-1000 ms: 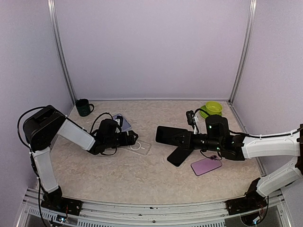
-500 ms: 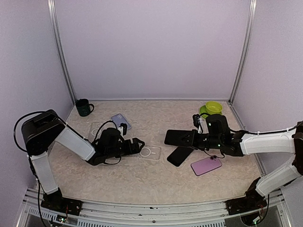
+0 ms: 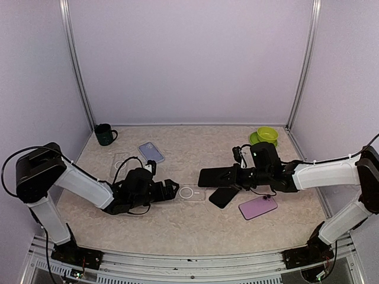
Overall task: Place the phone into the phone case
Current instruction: Move the phone case to the center of the board, then install the phone on the phone case.
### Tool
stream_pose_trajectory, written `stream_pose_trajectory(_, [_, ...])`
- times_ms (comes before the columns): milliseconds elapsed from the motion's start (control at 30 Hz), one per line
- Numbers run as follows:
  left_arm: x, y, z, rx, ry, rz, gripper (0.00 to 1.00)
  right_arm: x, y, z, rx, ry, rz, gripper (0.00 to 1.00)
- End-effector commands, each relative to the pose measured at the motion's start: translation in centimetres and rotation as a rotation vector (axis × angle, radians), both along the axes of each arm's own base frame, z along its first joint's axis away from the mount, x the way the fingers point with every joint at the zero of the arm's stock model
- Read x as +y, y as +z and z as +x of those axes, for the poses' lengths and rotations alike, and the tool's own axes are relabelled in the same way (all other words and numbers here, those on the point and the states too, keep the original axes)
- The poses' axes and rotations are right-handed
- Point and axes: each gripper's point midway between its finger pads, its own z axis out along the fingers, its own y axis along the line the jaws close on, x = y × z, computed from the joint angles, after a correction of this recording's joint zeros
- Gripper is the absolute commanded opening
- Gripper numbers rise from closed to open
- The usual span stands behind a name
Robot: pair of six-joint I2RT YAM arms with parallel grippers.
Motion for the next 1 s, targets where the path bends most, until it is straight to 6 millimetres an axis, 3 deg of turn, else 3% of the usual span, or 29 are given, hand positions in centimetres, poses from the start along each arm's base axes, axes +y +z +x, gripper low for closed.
stream_pose_trajectory(0, [2.3, 3.5, -0.2, -0.134, 0.122, 0.095, 0.97, 0.5, 2.4, 0.9, -0.063, 0.001, 0.038, 0.0])
stream_pose_trajectory(200, [4.8, 10.7, -1.5, -0.358, 0.257, 0.131, 0.99, 0.2, 2.6, 1.1, -0.078, -0.009, 0.025, 0.0])
stream_pose_trajectory(333, [6.1, 15.2, -2.7, -0.453, 0.286, 0.046, 0.99, 0.1, 2.5, 1.2, -0.086, -0.013, 0.021, 0.0])
stream_pose_trajectory(500, [7.7, 18.1, -4.3, -0.535, 0.301, -0.004, 0.99, 0.1, 2.6, 1.2, -0.096, -0.011, 0.019, 0.0])
stream_pose_trajectory(767, [9.5, 20.6, -5.4, -0.643, 0.391, 0.045, 0.99, 0.0, 2.7, 1.2, -0.105, -0.01, 0.015, 0.0])
stream_pose_trajectory(867, [11.8, 19.7, -4.7, -0.605, 0.566, 0.076, 0.99, -0.1, 2.6, 1.2, -0.106, -0.013, 0.012, 0.0])
stream_pose_trajectory(967, [12.0, 19.0, -4.1, -0.59, 0.588, 0.139, 0.99, -0.1, 2.5, 1.2, -0.106, -0.012, 0.008, 0.0])
